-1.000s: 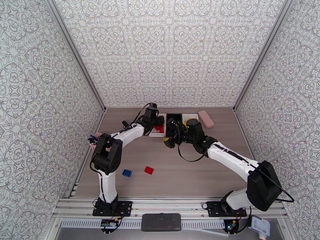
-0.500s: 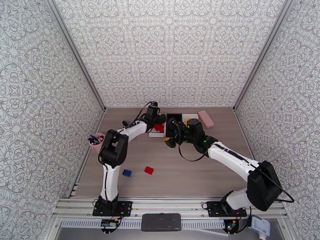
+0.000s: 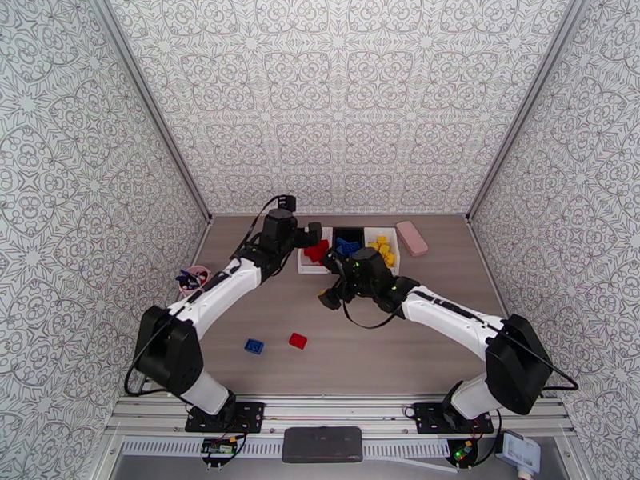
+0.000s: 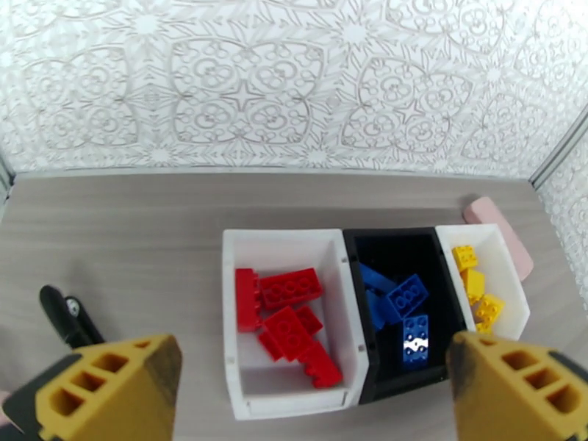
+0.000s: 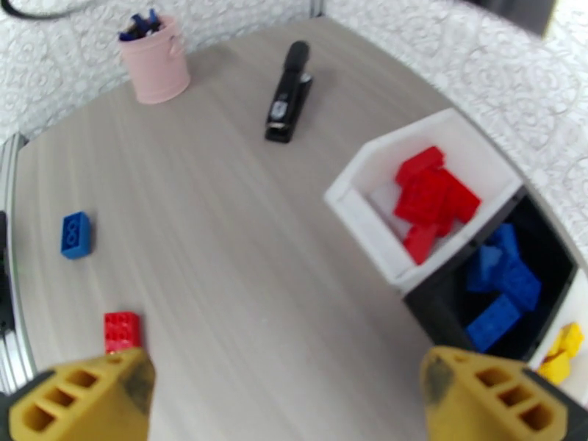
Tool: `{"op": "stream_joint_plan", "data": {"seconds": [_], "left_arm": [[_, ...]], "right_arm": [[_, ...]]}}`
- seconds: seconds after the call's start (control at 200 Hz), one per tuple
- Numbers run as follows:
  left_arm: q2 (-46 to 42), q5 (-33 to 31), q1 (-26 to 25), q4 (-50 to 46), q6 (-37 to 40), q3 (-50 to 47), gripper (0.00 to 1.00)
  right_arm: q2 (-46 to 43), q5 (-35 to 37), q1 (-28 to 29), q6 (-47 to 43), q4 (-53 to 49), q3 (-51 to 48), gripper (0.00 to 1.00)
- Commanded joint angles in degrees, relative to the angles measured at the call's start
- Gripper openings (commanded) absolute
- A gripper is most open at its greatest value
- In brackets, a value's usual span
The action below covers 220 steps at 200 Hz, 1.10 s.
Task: Sort the legos into containers by color
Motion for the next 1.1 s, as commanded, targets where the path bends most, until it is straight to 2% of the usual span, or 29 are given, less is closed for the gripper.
{"op": "stream_joint_plan", "data": {"seconds": [0.0,0.19,0.45,0.79,1.095], "left_arm": [[-4.5,-0.4,1.4,-5.6,-2.6,-5.6,1.00],[-11.7,1.0,6.3,-11.1,-5.2,-11.6,1.00],[-14.2,5.6,12.9,-12.0,-7.3,-14.7,1.00],[-14.3,6.8,15.1,-13.1,-7.0,-14.0,1.00],[-14.6,7.8,14.9,-14.0,-6.9,-13.2,1.00]], "right_arm": [[1.8,3.2,3.5,4.6,-1.9,1.1,1.00],[5.3,4.2,9.8,7.7,-2.2,0.8,1.00],[14.6,8.1,16.8,6.8,-11.9,8.2,0.99],[23.4,9.7,19.9,8.8,-17.6,15.3,0.99],[28.7,8.1,19.9,10.4,-18.0,18.4,0.93]]}}
